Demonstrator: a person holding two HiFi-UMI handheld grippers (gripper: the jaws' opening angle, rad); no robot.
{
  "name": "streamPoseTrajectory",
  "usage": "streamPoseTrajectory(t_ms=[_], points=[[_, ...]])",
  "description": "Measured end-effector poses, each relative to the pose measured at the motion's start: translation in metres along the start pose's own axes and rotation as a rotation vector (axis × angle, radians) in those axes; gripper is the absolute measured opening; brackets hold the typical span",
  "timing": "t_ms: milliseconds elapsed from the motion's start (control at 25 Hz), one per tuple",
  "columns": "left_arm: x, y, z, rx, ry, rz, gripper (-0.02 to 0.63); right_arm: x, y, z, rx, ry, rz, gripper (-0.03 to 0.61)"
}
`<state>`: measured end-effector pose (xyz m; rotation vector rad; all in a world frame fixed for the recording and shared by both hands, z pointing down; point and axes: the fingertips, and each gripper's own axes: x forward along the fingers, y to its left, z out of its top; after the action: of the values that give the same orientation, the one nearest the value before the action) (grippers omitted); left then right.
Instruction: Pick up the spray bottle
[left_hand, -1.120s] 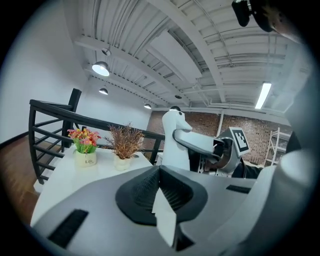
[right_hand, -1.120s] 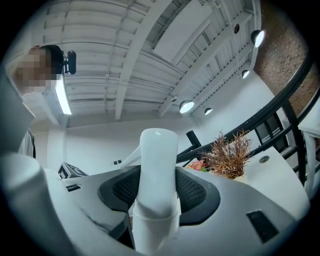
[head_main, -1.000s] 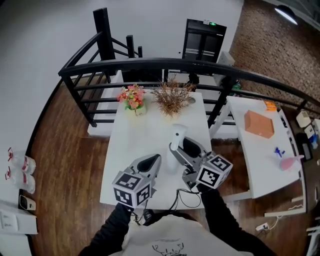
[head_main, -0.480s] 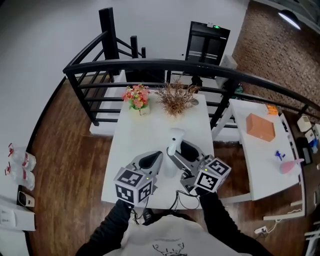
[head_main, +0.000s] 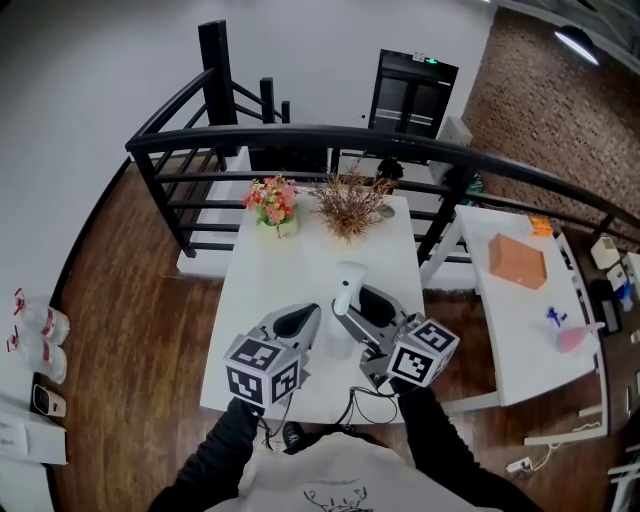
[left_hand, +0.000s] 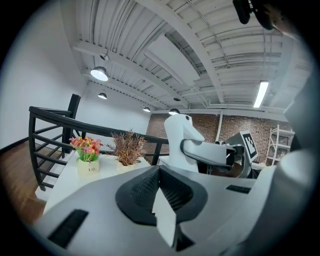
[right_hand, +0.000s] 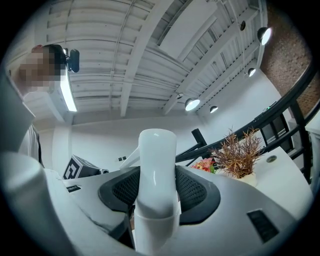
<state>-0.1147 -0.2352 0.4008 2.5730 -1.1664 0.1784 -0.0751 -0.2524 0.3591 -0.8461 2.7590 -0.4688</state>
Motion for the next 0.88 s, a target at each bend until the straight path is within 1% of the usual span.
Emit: streamPoseTrajectory(t_ms=[280, 560, 880], points=[[-0.001, 0.004, -0.001, -0.004, 0.004, 0.005, -0.008, 0.005, 0.001, -0.004, -0.009, 0.016, 0.003, 0.201], [0.004, 0.009, 0.0, -0.008, 0.014, 0.012, -0.008, 0.009, -0.001, -0.011, -0.004, 0.057, 0.011, 0.199], [0.009, 0.004, 0.0, -0.021, 0.013, 0.01, -0.008, 0.0, -0.005, -0.012, 0.003, 0.061, 0.006, 0.199]])
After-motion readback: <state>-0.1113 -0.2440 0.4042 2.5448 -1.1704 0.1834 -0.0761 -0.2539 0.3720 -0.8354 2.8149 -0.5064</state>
